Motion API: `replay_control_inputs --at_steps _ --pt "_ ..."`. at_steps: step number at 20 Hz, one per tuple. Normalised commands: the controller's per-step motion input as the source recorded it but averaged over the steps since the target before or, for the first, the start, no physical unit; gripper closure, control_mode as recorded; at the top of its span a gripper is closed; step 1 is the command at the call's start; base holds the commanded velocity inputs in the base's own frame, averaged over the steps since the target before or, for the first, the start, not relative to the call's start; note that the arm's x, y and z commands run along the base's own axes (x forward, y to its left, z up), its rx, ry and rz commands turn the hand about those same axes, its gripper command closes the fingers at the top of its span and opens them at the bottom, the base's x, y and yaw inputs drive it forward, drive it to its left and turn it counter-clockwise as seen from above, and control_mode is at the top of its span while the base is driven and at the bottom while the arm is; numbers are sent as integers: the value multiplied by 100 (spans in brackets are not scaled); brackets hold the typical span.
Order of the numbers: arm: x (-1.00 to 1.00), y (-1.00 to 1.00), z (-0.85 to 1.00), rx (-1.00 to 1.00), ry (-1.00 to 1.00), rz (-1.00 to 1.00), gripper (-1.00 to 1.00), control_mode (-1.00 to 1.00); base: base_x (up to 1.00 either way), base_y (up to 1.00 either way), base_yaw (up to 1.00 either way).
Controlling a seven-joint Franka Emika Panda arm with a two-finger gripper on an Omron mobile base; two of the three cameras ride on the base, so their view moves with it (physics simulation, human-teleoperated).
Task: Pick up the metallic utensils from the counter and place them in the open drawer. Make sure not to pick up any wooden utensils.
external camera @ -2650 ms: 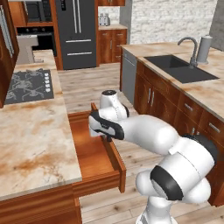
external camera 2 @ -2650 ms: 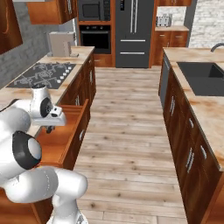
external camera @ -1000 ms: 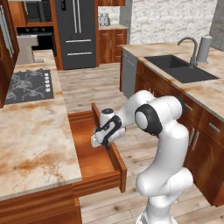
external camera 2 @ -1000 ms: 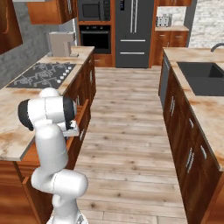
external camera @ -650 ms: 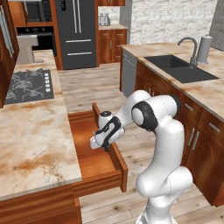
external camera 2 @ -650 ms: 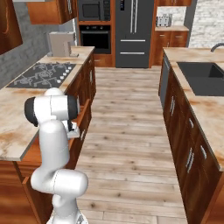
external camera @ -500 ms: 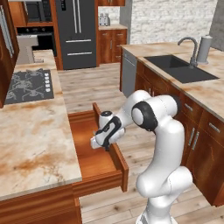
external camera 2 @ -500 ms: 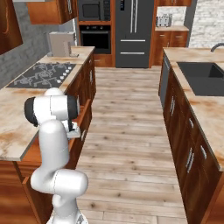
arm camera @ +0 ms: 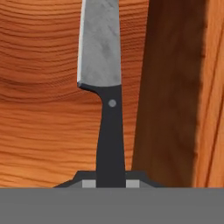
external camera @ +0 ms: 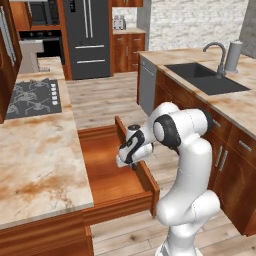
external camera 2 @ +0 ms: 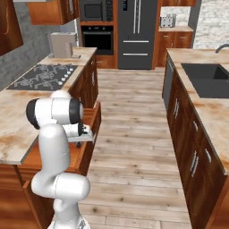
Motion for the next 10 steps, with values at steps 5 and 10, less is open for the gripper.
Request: replay_control_inputs --at_steps 5,10 --pt "33 -80 4 0 2 0 100 -100 0 0 0" --pt "39 -83 1 0 3 0 100 -100 0 0 0"
